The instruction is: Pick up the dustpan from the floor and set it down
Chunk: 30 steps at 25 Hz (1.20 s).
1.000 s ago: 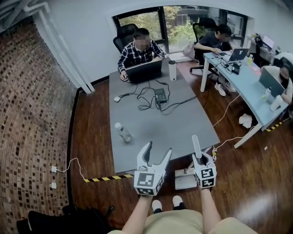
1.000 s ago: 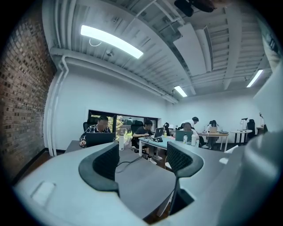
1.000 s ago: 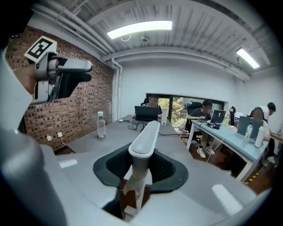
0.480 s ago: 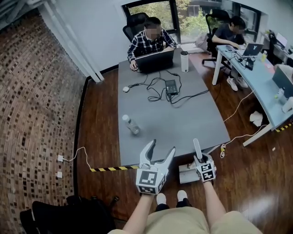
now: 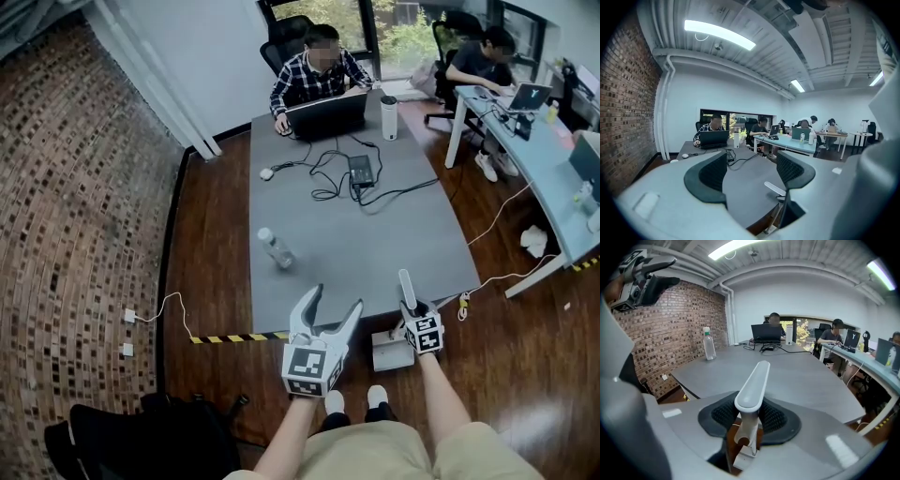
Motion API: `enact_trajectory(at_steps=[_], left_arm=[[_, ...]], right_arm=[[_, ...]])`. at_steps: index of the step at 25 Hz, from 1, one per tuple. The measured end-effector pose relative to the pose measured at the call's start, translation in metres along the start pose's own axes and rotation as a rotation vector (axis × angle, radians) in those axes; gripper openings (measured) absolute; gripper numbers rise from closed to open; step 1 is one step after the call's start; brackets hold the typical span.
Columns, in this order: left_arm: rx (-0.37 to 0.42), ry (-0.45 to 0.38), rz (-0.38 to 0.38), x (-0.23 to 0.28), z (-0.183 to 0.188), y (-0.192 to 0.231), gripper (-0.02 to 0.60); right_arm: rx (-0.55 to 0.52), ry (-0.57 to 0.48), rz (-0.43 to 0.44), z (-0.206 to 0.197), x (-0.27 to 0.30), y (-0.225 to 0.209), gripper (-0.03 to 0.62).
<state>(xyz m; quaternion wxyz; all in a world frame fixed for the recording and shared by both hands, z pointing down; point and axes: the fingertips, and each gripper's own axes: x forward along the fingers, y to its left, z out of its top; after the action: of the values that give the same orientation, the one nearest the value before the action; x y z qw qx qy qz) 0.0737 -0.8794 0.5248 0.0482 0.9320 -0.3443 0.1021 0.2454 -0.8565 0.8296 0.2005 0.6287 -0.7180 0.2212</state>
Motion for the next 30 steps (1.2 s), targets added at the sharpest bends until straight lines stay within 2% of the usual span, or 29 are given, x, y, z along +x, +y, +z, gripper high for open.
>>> enact_trajectory(at_steps=[2,5,9,11,13,16,18,21,24,26,30], left_arm=[[-0.003,0.001,-0.001,0.001,0.0,0.0,0.325],[-0.011,0.0,-0.004,0.003,0.0,0.0,0.325],[-0.016,-0.014,0.005,0.003,0.003,0.003,0.325],[-0.019,-0.024,0.008,0.0,0.006,0.005,0.325],[-0.015,-0.038,0.006,-0.005,0.011,0.005,0.325],[-0.023,-0.078,0.019,-0.014,0.021,0.009,0.325],[-0.025,-0.127,0.052,-0.023,0.034,0.018,0.325],[0.031,-0.182,0.114,-0.045,0.06,0.033,0.325],[0.087,-0.221,0.224,-0.071,0.077,0.057,0.325],[0.092,-0.25,0.282,-0.088,0.08,0.073,0.327],[0.046,-0.266,0.358,-0.114,0.08,0.096,0.327]], right_arm=[[0.034,-0.005,0.027,-0.003,0.003,-0.001,0.142],[0.072,0.003,0.05,-0.012,0.0,-0.001,0.279],[0.078,-0.028,0.036,-0.007,-0.025,-0.006,0.33],[0.096,-0.119,-0.012,0.019,-0.054,-0.005,0.339],[0.116,-0.256,-0.046,0.061,-0.088,0.003,0.339],[0.065,-0.44,0.006,0.138,-0.123,0.03,0.347],[0.029,-0.544,0.036,0.189,-0.141,0.048,0.385],[-0.002,-0.665,0.009,0.247,-0.172,0.069,0.408],[-0.044,-0.709,-0.042,0.285,-0.189,0.081,0.423],[-0.044,-0.711,-0.069,0.3,-0.195,0.083,0.423],[-0.128,-0.608,-0.184,0.31,-0.199,0.087,0.42]])
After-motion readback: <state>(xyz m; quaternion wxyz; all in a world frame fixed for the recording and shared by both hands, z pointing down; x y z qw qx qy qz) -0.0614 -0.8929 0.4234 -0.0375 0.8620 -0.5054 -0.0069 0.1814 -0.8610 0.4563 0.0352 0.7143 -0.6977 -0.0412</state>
